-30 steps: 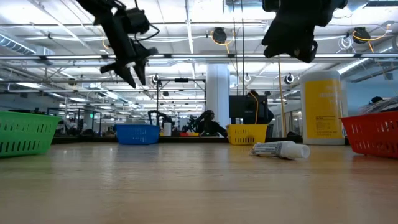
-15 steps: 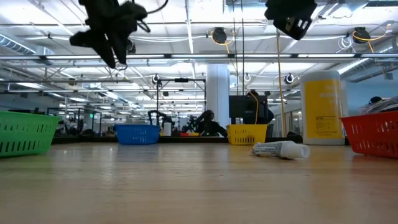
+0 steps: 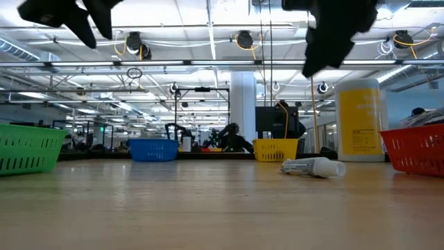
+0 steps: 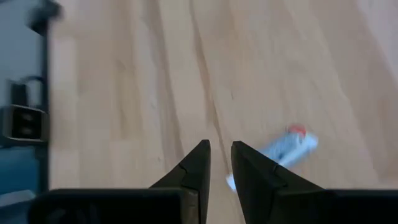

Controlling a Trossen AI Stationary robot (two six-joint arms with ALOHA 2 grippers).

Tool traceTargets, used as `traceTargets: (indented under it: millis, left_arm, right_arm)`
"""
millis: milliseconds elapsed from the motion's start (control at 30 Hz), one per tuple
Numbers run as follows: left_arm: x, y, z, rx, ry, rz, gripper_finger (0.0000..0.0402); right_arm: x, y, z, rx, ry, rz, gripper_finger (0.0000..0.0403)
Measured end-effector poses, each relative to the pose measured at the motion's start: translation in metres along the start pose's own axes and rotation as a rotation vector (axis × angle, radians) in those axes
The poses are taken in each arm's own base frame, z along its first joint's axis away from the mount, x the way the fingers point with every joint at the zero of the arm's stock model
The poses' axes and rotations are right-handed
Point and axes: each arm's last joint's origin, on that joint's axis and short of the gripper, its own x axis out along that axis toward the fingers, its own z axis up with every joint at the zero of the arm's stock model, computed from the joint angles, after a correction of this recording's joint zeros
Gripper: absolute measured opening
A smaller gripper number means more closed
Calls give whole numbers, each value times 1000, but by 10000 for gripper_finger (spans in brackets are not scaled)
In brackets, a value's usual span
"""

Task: Pick & Place Travel size toiletries
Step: Put the toothpaste into the blue basket

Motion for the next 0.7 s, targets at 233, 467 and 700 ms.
traceTargets:
  millis: [233, 467, 700]
  left_arm:
    - [-7, -2, -27, -88, 19, -39, 131]
    - [1, -7, -48, -108, 39, -15, 131]
    - [16, -18, -59, -97, 46, -28, 131]
  right_arm:
    - [23, -1, -7, 113, 59, -41, 57]
    - [39, -12, -20, 358, 97, -102, 78]
    - [48, -21, -35, 517, 113, -136, 154]
